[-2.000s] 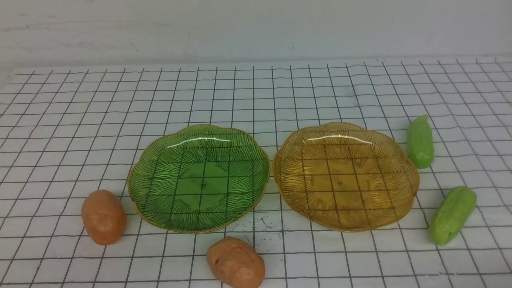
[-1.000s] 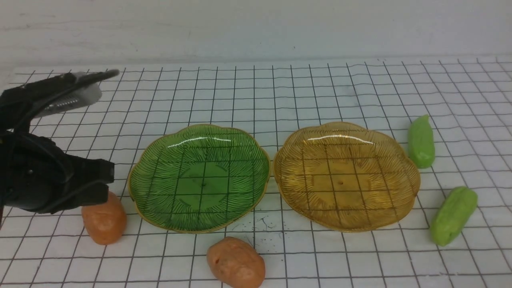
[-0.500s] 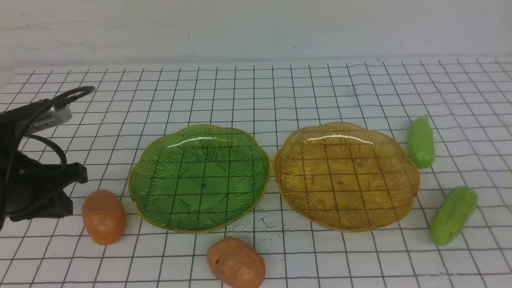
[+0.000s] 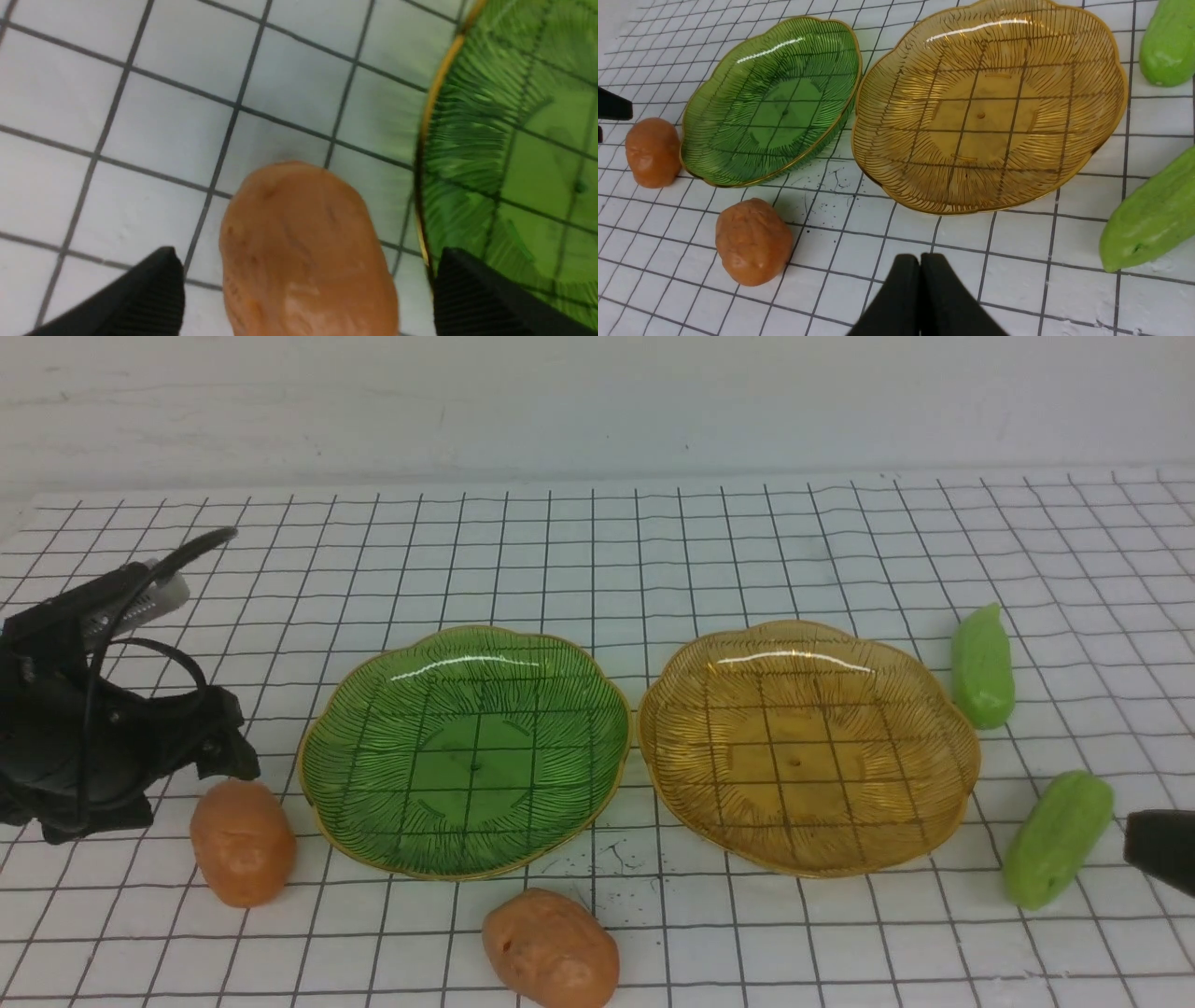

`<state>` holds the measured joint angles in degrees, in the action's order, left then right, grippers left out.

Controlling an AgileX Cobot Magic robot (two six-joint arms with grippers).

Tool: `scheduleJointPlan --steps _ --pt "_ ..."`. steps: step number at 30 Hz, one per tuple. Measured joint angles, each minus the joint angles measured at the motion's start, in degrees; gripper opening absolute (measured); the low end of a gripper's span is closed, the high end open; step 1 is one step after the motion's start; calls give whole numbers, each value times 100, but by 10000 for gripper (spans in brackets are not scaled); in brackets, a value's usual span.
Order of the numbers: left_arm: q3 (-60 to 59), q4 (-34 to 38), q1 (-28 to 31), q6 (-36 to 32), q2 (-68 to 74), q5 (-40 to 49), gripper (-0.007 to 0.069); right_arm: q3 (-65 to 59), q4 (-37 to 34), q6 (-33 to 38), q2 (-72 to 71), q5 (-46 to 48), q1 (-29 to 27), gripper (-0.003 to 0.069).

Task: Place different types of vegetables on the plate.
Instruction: 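Put the potatoes from the left side into the left plate with the left gripper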

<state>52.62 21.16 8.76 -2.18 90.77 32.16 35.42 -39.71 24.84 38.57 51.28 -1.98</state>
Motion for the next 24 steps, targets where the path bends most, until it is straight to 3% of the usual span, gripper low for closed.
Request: scheduleJointPlan --steps 9,16,24 --pt "27 107 0 8 652 -189 673 0 -86 31 0 -11 0 -14" --pt "30 58 6 2 759 8 524 0 -97 42 0 -17 0 -14" --pt "1119 101 -127 -60 303 1379 527 0 -102 75 0 -17 0 -14"
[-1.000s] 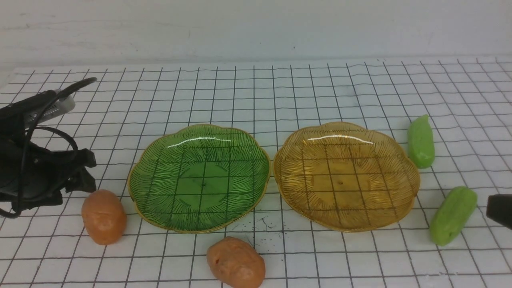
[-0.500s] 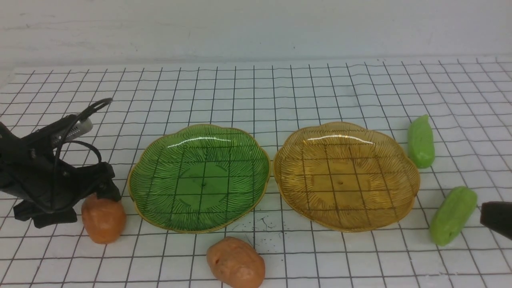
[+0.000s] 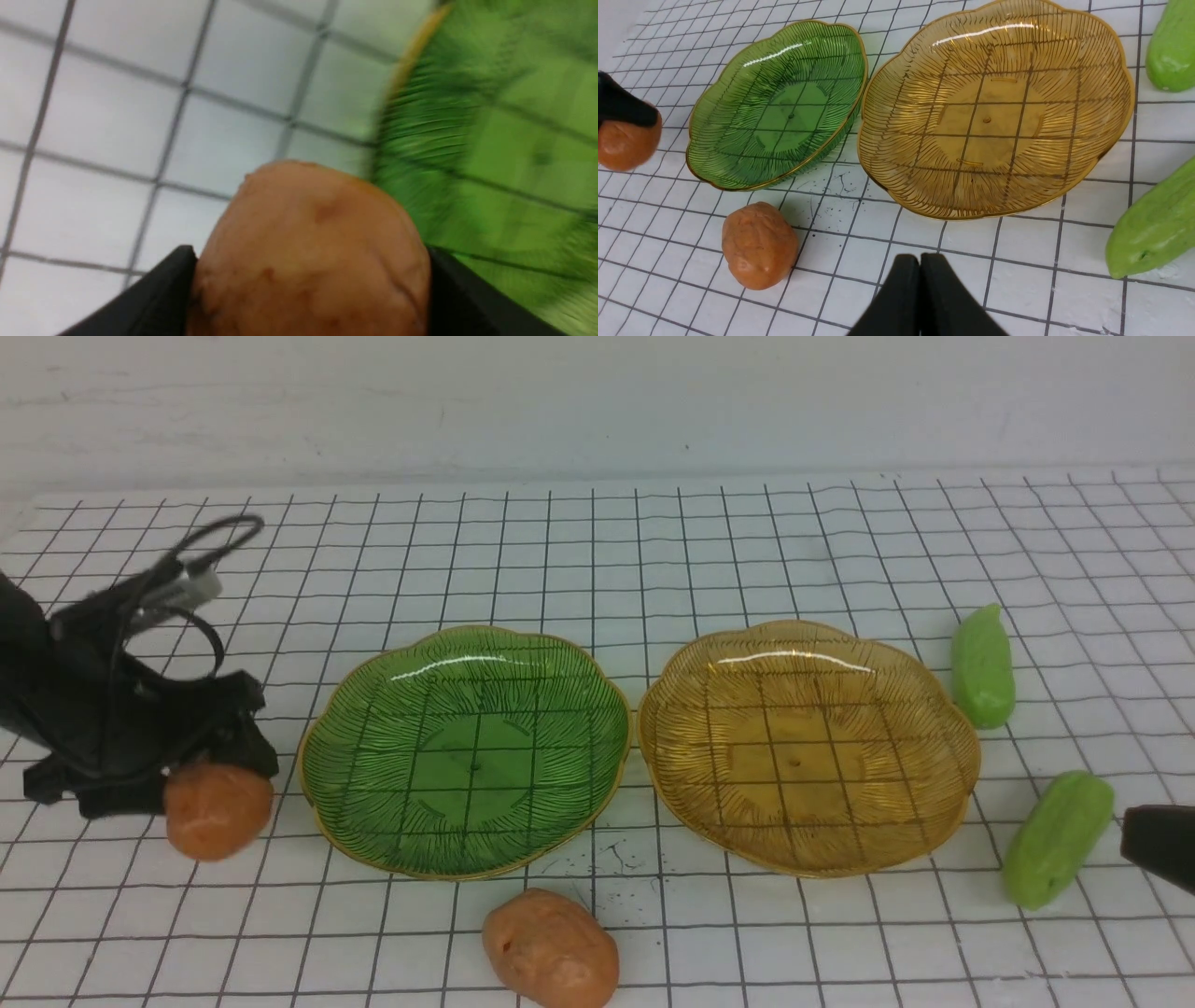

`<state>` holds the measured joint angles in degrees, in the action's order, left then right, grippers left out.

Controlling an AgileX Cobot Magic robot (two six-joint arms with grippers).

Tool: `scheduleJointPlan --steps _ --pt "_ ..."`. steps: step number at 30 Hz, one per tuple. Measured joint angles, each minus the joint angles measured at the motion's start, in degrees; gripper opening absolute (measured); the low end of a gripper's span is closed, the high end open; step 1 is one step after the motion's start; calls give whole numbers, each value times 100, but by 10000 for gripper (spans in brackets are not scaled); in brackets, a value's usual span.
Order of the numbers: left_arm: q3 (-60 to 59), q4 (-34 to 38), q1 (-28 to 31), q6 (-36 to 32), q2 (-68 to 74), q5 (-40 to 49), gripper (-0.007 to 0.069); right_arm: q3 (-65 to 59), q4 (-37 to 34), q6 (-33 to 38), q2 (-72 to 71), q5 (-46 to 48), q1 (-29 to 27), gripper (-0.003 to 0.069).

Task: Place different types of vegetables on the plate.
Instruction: 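Put the potatoes from the left side into the left plate with the left gripper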

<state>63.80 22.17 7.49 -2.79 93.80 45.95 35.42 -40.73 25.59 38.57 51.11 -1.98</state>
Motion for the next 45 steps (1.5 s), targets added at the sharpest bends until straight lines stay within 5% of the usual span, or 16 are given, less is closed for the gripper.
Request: scheduleJointPlan --steps 11,18,24,31,34,36,37,38,40,45 --pt "622 402 -1406 -882 181 -238 527 0 0 20 0 -138 0 -14" --pt "622 451 -1482 -698 853 -608 532 0 -2 19 0 -119 0 -14" --pt "693 471 -1482 -654 872 -453 668 0 -2 19 0 -27 0 -14" --pt "1475 434 -1482 -457 872 1108 672 0 -2 19 0 126 0 -14" --pt "1765 185 -1553 -389 861 1956 565 0 -2 19 0 155 0 -14" --pt "1796 -105 -1661 -376 820 2223 435 0 -2 19 0 171 0 -14" --pt "1761 -338 -1746 -372 740 2276 308 0 -2 19 0 171 0 -14" --pt "1747 -369 -1780 -365 722 2276 289 0 -2 19 0 171 0 -14" --pt "1486 -612 -2019 -245 414 2289 91 0 -2 19 0 171 0 -14" --pt "873 -800 -2578 -40 -374 2321 1 0 -2 19 0 171 0 -14"
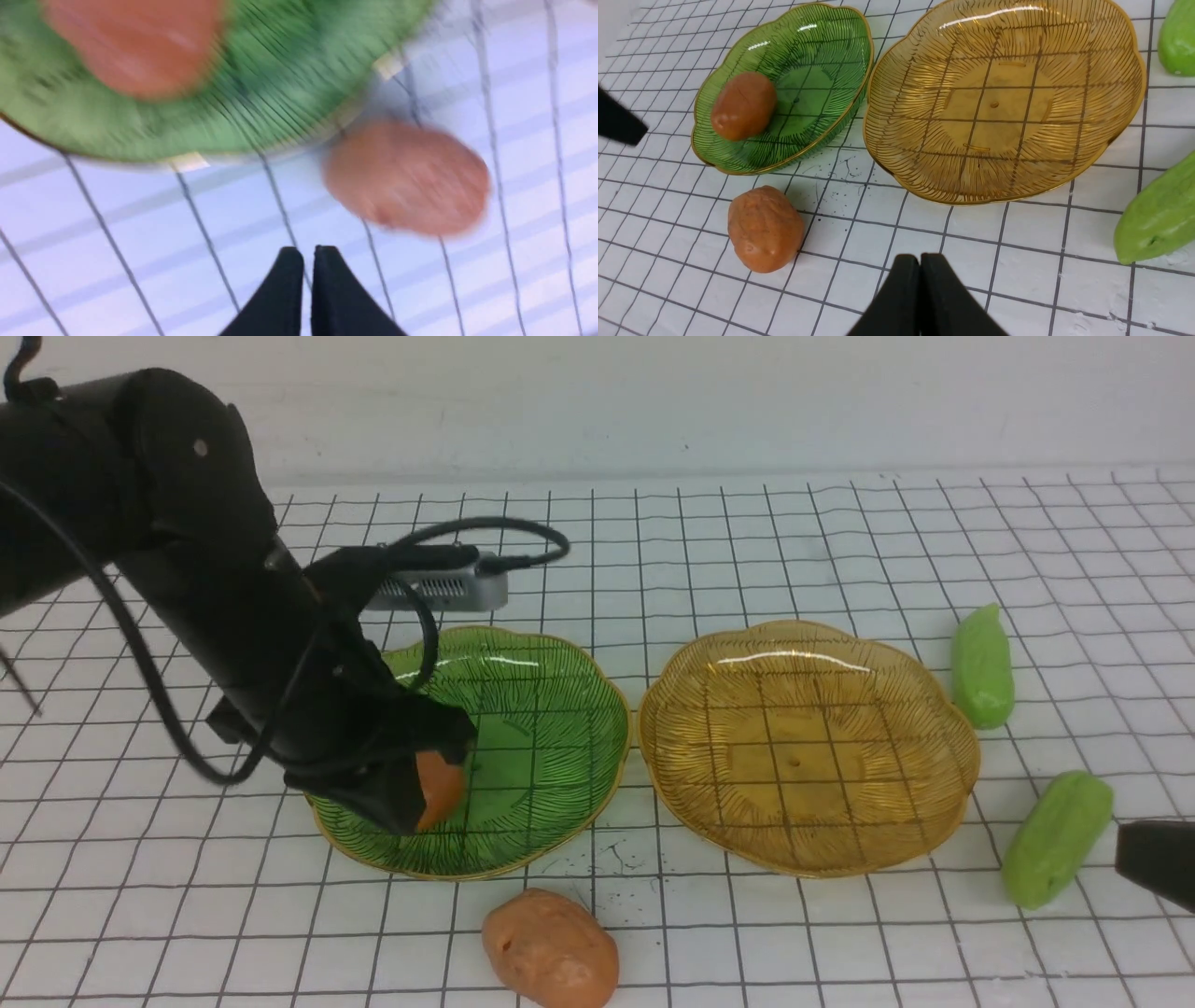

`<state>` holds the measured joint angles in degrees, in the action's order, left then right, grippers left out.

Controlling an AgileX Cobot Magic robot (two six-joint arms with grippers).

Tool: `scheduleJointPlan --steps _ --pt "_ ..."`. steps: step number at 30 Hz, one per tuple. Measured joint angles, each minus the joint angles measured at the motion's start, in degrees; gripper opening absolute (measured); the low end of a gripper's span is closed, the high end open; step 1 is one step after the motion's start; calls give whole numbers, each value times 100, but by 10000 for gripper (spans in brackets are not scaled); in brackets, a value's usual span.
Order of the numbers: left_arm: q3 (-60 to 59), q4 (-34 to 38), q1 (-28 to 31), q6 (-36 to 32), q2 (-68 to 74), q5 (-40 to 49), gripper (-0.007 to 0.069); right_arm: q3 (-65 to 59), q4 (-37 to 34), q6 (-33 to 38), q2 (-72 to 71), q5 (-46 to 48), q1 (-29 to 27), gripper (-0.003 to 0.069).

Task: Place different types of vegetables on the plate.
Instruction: 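Put the potatoes from the left side into the left plate with the left gripper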

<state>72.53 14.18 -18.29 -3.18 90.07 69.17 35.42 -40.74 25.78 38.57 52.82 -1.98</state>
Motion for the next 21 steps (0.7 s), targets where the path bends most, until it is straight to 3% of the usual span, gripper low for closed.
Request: scheduleJointPlan --steps 5,10,16,21 --pt "-771 -74 -919 691 -613 -5 -8 0 0 0 0 101 0 -14" --pt "-1055 -262 -1760 1431 -498 -815 -6 0 0 0 0 133 0 -14" --pt "-1062 -282 -1888 2411 -209 -1472 25 0 0 0 0 143 0 -14" --pt "-1067 -357 -1888 2651 -36 -1853 136 0 0 0 0 143 0 -14"
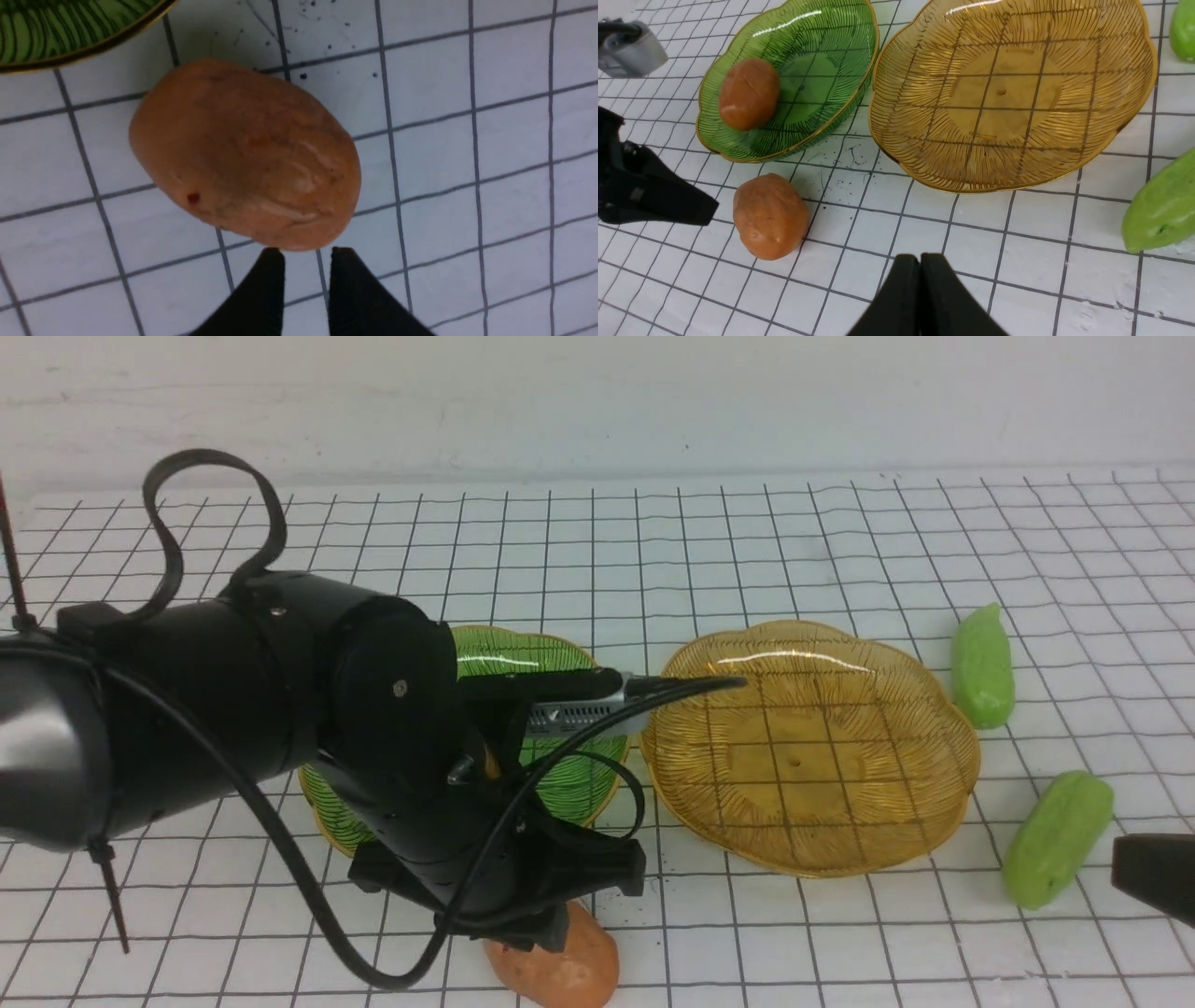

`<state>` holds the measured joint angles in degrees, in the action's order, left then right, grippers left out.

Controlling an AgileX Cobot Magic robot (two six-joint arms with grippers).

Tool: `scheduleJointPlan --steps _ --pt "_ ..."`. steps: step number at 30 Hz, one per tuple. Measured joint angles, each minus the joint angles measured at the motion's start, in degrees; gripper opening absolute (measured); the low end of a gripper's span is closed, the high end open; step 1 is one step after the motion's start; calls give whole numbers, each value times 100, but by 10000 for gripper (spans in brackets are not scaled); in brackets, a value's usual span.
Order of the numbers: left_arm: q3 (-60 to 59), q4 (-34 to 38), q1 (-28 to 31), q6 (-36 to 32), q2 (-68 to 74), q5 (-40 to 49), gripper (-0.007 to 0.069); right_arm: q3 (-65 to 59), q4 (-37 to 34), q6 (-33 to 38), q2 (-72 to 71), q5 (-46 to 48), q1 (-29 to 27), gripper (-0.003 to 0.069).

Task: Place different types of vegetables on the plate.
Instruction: 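Put the potatoes from the left side into the left plate with the left gripper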

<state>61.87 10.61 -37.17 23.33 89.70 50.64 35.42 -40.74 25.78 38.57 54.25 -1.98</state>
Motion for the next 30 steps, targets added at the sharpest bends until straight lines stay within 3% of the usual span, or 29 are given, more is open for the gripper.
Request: scheduleJointPlan --steps 2,3,4,11,23,30 --pt "0 -79 0 0 71 -151 228 0 0 0 0 0 0 -14" --pt "0 -89 0 0 77 -171 237 0 0 0 0 3 0 -14" --pt "0 -204 0 0 184 -186 344 0 0 0 0 3 0 -14" --pt "0 -214 0 103 554 -93 654 0 0 0 0 13 0 -14" --pt "0 -60 0 114 863 -162 682 0 0 0 0 25 0 -14" --pt "0 -605 0 103 876 -286 640 0 0 0 0 30 0 -14"
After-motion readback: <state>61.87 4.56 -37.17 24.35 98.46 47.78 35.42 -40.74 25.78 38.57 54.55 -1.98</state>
